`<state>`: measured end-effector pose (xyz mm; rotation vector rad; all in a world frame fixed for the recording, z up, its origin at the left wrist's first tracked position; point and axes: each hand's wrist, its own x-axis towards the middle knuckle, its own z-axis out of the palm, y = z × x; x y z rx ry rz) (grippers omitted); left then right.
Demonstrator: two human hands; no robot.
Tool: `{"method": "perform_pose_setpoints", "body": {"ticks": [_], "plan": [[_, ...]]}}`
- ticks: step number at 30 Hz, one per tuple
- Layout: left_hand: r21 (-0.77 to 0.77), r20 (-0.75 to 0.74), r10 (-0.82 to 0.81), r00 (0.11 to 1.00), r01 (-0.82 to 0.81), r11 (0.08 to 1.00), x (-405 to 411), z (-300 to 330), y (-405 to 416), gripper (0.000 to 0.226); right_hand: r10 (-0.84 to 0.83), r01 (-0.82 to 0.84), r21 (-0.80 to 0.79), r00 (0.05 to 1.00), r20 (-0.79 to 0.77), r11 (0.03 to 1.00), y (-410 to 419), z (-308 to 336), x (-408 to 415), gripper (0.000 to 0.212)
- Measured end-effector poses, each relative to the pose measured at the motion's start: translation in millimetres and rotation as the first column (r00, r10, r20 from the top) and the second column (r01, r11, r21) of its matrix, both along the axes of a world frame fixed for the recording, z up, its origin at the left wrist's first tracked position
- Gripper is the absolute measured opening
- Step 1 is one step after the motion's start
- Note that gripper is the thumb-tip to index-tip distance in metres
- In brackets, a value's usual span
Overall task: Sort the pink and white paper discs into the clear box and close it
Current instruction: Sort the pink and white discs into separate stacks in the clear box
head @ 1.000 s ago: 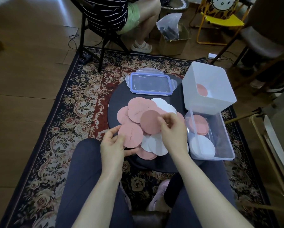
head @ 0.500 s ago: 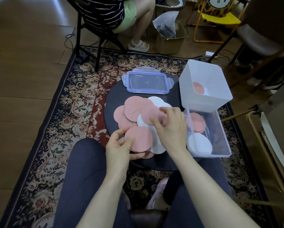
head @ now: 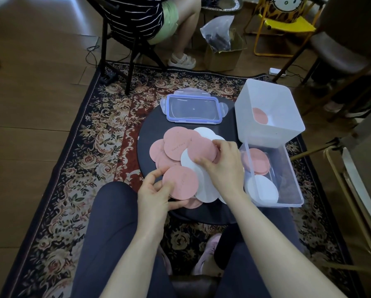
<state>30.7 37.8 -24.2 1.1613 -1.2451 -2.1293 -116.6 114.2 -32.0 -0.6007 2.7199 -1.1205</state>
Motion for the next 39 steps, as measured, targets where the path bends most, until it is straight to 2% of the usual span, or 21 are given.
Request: {"method": "perform_pose_setpoints", "body": {"ticks": [3,6,9,12,15,19,21,25,28,30,32,34,37,39], "plan": [[0.001,-0.013,-0.009,1.000,0.009,1.000,0,1,1,0.024,-0.074,0.082,-0.073,0.993,0.096,0.994,-1,3,-6,0.041],[0.005,-0.014,-0.003,1.000,0.003,1.000,0,1,2,0.023,-0.083,0.091,-0.070,0.991,0.101,0.993,-2,8,-8,0.039],[0.000,-0.013,-0.002,1.000,0.002,1.000,-1,1,2,0.022,-0.068,0.074,-0.112,0.996,0.062,0.991,1,16,-6,0.028],[0.000,-0.022,-0.021,1.000,0.021,1.000,-2,1,2,0.022,-0.009,0.041,-0.270,0.993,0.119,0.962,10,30,4,0.019],[0.016,-0.035,-0.024,0.999,0.024,1.000,-3,2,1,0.024,0.108,-0.039,-0.415,0.984,0.143,0.909,25,40,26,0.021],[0.004,-0.054,-0.038,0.998,0.039,0.999,-5,3,4,0.020,0.241,-0.243,-0.361,0.969,-0.051,0.900,47,21,52,0.028],[0.005,-0.059,-0.033,0.998,0.033,0.999,-7,4,5,0.020,0.243,-0.264,-0.356,0.964,-0.104,0.896,53,14,57,0.024],[0.000,-0.086,-0.053,0.995,0.053,0.999,-7,6,8,0.021,0.181,-0.196,-0.386,0.981,-0.076,0.901,55,11,57,0.029],[0.007,-0.121,-0.103,0.987,0.105,0.994,-7,9,10,0.029,0.197,-0.211,-0.372,0.978,-0.075,0.904,56,12,58,0.035],[-0.013,-0.122,-0.107,0.987,0.106,0.994,-7,9,11,0.036,0.163,-0.159,-0.402,0.986,-0.024,0.902,57,14,60,0.036],[-0.085,-0.107,-0.115,0.988,0.106,0.991,-6,7,11,0.036,0.118,-0.014,-0.487,0.976,0.185,0.873,57,18,61,0.031],[-0.187,-0.106,-0.169,0.980,0.147,0.971,-7,6,13,0.032,0.152,0.055,-0.518,0.925,0.348,0.854,57,20,61,0.023],[-0.362,-0.063,-0.278,0.959,0.237,0.901,-5,7,18,0.036,0.190,0.023,-0.512,0.914,0.359,0.859,58,19,62,0.024],[-0.550,0.047,-0.298,0.953,0.274,0.789,-3,4,21,0.032,0.140,0.041,-0.507,0.939,0.314,0.861,60,19,64,0.024]]}}
